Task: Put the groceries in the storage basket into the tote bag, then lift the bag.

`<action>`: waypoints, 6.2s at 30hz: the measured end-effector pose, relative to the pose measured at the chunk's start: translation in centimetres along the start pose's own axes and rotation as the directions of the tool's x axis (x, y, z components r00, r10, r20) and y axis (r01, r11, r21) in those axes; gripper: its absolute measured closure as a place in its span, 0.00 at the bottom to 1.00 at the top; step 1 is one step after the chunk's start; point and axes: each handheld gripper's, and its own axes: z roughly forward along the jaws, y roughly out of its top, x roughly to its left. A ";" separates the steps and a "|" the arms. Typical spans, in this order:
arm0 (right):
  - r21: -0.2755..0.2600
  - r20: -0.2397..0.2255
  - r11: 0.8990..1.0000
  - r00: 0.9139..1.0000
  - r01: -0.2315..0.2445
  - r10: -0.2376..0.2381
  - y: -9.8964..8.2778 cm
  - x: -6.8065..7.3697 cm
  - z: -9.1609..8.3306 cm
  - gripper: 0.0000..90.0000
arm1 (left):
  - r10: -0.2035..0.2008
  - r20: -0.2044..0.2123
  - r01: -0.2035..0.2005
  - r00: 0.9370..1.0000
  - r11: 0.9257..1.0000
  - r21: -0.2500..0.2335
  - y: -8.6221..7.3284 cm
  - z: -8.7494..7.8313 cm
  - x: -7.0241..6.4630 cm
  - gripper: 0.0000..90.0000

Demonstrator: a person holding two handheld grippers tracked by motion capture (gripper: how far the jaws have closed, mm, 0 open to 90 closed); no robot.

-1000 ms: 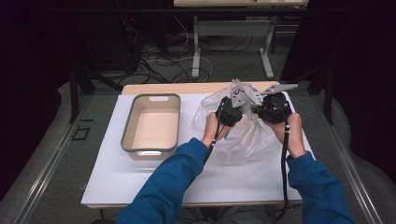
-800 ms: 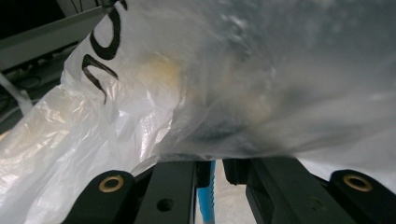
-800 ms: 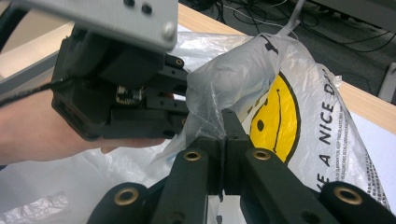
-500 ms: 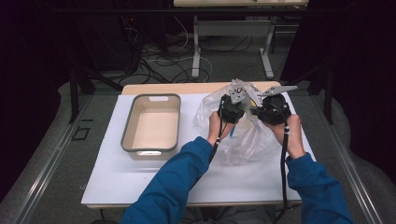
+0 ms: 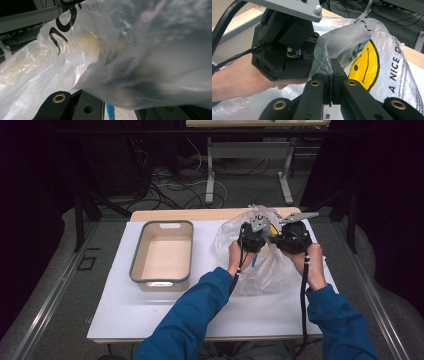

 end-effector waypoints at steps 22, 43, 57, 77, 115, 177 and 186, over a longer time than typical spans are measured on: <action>0.035 -0.002 0.999 1.000 -0.016 0.016 -0.6 -0.3 0.7 1.00 | 0.023 -0.027 -0.023 0.999 1.000 0.015 -1.2 1.9 0.1 0.93; 0.067 -0.009 0.997 1.000 -0.028 0.029 -1.0 -0.5 1.4 1.00 | -0.070 -0.004 0.070 0.998 0.996 -0.050 -1.6 2.5 0.9 0.93; 0.083 -0.004 0.996 1.000 -0.031 0.031 -1.3 -0.7 1.4 1.00 | -0.017 0.024 0.015 1.000 0.998 0.054 -2.2 2.8 1.2 0.71; 0.101 -0.008 0.995 1.000 -0.021 0.022 -1.4 -0.3 2.0 1.00 | 0.119 0.082 -0.136 0.989 0.963 0.234 -3.1 -3.3 2.9 0.37; 0.113 -0.020 0.994 1.000 0.001 0.001 -1.6 0.4 2.2 1.00 | 0.153 0.043 -0.159 0.987 0.952 0.263 -6.0 -14.1 4.3 0.18; 0.110 -0.019 0.994 1.000 0.020 -0.018 -1.9 0.5 2.0 1.00 | 0.199 -0.118 -0.117 0.973 0.863 0.491 -4.5 -11.4 6.4 0.20; 0.107 -0.022 0.994 1.000 0.004 -0.002 -1.9 0.3 1.6 1.00 | 0.201 -0.128 -0.098 0.971 0.827 0.554 -3.7 -8.1 6.2 0.28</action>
